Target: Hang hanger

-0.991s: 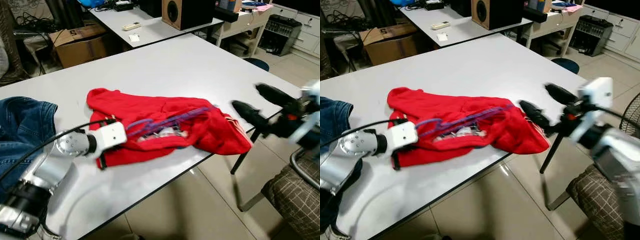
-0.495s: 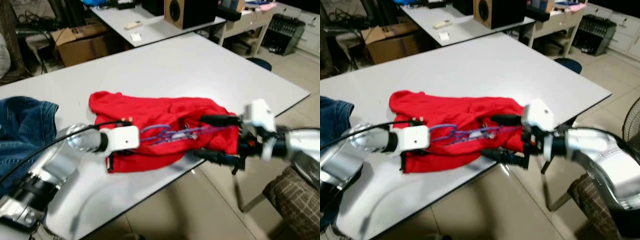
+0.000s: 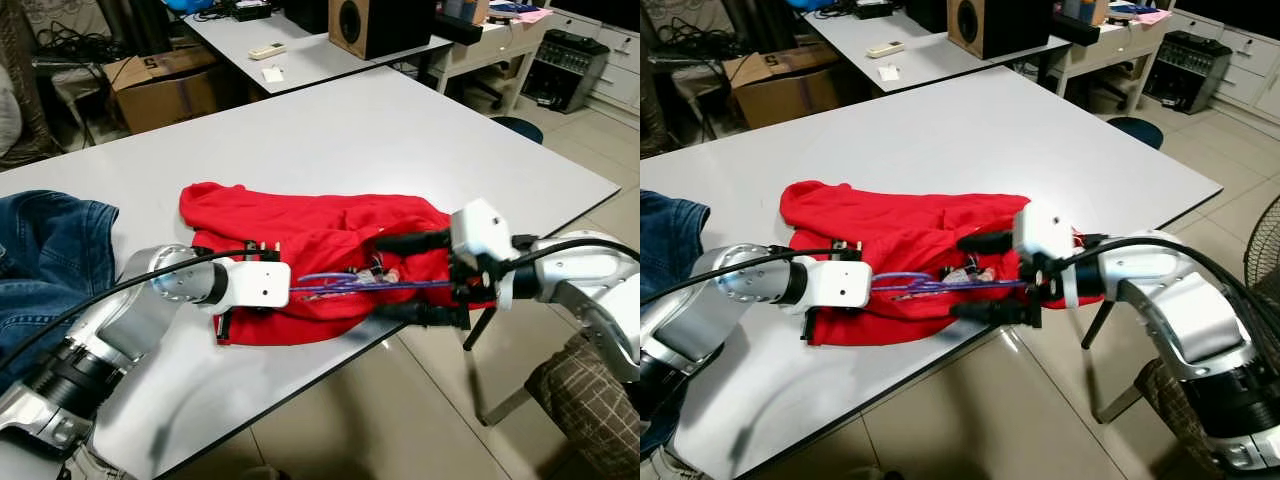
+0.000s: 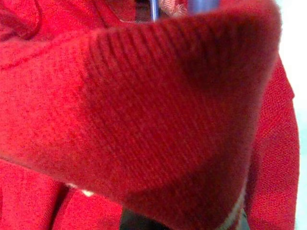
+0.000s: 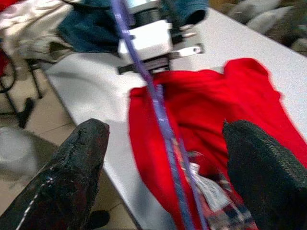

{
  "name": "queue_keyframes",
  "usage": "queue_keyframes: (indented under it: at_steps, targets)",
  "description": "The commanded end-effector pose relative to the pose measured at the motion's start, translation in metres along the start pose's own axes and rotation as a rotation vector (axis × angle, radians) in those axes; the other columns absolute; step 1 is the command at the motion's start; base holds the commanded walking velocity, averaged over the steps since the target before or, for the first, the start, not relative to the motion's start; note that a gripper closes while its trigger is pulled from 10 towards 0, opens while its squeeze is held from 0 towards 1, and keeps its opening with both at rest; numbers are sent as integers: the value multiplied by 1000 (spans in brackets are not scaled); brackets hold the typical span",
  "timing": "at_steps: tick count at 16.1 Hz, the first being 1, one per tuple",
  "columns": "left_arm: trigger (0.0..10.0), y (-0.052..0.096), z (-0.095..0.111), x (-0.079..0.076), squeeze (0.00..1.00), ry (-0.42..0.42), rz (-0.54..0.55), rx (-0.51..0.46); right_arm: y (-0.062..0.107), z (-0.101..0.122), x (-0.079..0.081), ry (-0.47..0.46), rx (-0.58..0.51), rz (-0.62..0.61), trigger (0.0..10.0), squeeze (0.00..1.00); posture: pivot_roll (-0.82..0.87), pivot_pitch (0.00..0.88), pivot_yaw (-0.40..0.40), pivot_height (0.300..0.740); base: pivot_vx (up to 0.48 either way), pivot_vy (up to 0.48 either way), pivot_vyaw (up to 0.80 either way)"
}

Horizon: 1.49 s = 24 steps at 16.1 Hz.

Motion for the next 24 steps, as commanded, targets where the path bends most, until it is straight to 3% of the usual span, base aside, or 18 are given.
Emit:
queue_keyframes:
  at_steps: [1,2,3,5,6,7,14,24]
  targets:
    - [0,-1,1,1,0,-13,-14,8,-3,3,3,20,-3,40,4118,0,-4,15,30,740,0,0,0]
    - [0,-1,-1,1,0,-14,-20,19,-6,1,3,23,1,50,6902,0,-6,14,31,740,0,0,0]
    - [0,-2,-2,3,0,-24,-17,27,-9,-2,-2,14,11,36,5020,0,-7,13,32,740,0,0,0]
    - [0,-3,0,4,0,-41,-22,33,-15,-5,-8,3,20,16,2863,0,-8,11,38,740,0,0,0]
    - [0,-4,2,3,0,-48,-29,31,-18,-5,-10,-1,17,8,314,0,-8,11,38,740,0,0,0]
    - [0,-8,4,2,0,-67,-47,33,-25,-5,-11,-10,9,16,0,0,-4,8,38,740,0,0,0]
    - [0,-9,2,12,0,-98,-49,59,-36,-24,-9,5,113,70,0,0,-4,0,41,740,0,0,0]
    - [0,-7,7,19,0,-107,-34,28,-41,-26,-17,15,85,29,0,0,1,3,37,740,0,0,0]
Point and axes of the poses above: a point about 5 cm out from each wrist's last joint towards the gripper, its own y axis pointing back from the gripper into the wrist, its own z axis along the axis of the wrist's last joint, x = y × z, the point moved 5 cm from there along -y, pointing out of the wrist towards the gripper, and after that the axes turned 6 degrees about -y, right-handed, at the moved point
